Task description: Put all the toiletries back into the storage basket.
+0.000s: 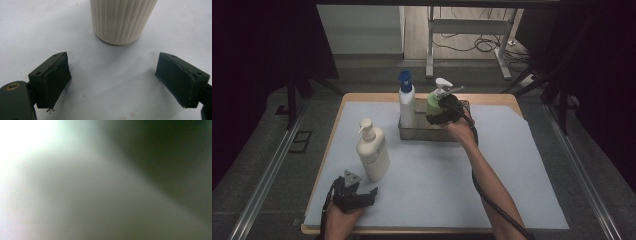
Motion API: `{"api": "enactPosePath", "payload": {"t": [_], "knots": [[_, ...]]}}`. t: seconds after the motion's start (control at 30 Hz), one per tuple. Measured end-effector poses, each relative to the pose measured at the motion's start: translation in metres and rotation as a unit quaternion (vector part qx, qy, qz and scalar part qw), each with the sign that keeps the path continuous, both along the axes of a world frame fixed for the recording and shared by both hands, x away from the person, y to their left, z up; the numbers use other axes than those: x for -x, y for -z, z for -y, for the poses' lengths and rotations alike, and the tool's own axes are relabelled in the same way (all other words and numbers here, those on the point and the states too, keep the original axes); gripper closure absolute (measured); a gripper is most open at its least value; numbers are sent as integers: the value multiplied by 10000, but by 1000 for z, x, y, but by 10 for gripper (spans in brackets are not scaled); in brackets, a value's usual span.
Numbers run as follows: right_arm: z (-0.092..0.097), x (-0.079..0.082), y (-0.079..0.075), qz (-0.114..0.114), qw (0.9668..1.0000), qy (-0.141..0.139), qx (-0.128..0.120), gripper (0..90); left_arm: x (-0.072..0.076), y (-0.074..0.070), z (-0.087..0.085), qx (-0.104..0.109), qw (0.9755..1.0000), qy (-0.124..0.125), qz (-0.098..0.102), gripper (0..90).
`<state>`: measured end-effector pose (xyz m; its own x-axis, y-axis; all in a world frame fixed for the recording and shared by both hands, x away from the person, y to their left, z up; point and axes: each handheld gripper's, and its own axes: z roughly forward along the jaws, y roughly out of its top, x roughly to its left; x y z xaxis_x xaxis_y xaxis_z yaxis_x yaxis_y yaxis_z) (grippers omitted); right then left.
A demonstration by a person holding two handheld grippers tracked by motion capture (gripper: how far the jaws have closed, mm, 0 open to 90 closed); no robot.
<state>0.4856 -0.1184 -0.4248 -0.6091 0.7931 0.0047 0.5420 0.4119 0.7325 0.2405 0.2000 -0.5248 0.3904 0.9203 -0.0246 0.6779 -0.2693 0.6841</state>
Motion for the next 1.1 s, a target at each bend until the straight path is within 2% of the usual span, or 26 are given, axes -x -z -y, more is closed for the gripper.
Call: {"api": "enactPosePath", "payload": {"t": [0.17, 0.53, 0.73, 0.97, 1.1], "knots": [[2, 2, 1, 26, 10000, 2, -50, 116, 0, 0, 0, -2, 10000, -3, 4, 118], [8, 12, 1, 110, 9999, -13, 96, 119, 0, 0, 0, 3, 10000, -6, 6, 118], [17, 20, 4, -1, 10000, -98, 17, 142, 0, 0, 0, 0, 10000, -9, 4, 118], [28, 29, 6, -100, 9998, -166, -72, 226, 0, 0, 0, -2, 10000, -11, 6, 118], [35, 34, 6, -108, 9998, -114, -106, 330, 0, 0, 0, -2, 10000, -11, 5, 118]]}}
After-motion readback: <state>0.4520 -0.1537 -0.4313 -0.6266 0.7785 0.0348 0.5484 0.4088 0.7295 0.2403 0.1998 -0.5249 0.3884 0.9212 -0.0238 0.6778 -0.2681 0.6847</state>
